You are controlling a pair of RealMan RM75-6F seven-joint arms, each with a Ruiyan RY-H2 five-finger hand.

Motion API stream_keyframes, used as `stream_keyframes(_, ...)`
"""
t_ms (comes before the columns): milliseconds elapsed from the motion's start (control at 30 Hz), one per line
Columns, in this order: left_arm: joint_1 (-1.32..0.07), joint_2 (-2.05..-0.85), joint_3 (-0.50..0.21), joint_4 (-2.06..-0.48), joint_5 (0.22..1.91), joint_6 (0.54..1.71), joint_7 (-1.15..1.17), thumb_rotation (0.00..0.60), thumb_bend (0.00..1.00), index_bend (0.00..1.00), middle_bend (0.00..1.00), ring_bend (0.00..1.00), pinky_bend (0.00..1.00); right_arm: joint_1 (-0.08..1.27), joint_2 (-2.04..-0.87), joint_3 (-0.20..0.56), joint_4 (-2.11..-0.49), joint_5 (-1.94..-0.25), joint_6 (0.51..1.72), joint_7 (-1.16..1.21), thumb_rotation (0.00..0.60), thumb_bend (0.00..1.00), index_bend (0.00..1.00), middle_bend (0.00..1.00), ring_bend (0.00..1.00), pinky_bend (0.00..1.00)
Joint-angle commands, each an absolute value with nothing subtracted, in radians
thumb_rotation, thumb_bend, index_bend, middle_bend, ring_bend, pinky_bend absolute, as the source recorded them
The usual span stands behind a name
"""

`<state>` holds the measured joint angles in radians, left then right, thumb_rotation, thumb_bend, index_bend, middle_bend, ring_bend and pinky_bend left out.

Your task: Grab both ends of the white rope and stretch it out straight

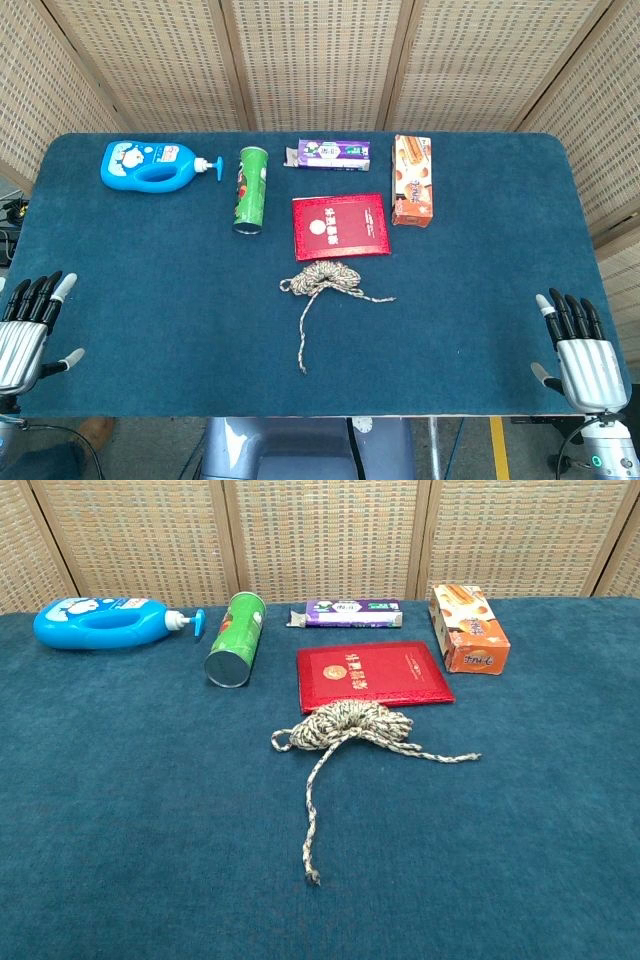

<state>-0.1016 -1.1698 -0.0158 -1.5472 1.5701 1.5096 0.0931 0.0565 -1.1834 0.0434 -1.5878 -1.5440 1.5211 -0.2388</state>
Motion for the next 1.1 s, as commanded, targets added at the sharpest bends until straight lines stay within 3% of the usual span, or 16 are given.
stream_keyframes(33,-0.103,-1.17,-0.016,-1.549,1.567,1.506,0.094,0.6,0.0,0.0,0.0,0.0,0.0,0.06,-1.184,0.044,-1.586,-1.541,1.513,-0.232,0.6,0.0,0.0,0.0,0.0,0.0)
stream_keyframes(267,-0.102,-1.174,-0.014,-1.543,1.57,1.508,0.102,0.6,0.0,0.0,0.0,0.0,0.0,0.106,-1.163,0.056,-1.605,-1.532,1.437,-0.129,0.6,0.0,0.01,0.0,0.0,0.0)
stream_keyframes(433,-0.101,-1.177,-0.017,-1.533,1.576,1.519,0.1,0.6,0.0,0.0,0.0,0.0,0.0,0.19,-1.149,0.096,-1.641,-1.508,1.327,-0.116,0.6,0.0,0.11,0.0,0.0,0.0)
stream_keyframes(533,-0.102,-1.18,-0.018,-1.529,1.572,1.516,0.105,0.6,0.0,0.0,0.0,0.0,0.0,0.277,-1.16,0.142,-1.671,-1.457,1.212,-0.122,0.6,0.06,0.19,0.0,0.0,0.0)
stream_keyframes(700,-0.103,-1.189,-0.02,-1.521,1.563,1.509,0.112,0.6,0.0,0.0,0.0,0.0,0.0,0.397,-1.236,0.198,-1.668,-1.367,1.073,-0.191,0.6,0.17,0.26,0.0,0.0,0.0)
stream_keyframes(767,-0.104,-1.2,-0.019,-1.512,1.559,1.503,0.119,0.6,0.0,0.0,0.0,0.0,0.0,0.467,-1.334,0.224,-1.636,-1.302,1.005,-0.233,0.6,0.19,0.29,0.0,0.0,0.0)
stream_keyframes(1100,-0.099,-1.221,-0.025,-1.502,1.554,1.517,0.129,0.6,0.0,0.0,0.0,0.0,0.0,0.571,-1.526,0.235,-1.516,-1.145,0.931,-0.347,0.6,0.3,0.4,0.0,0.0,0.0)
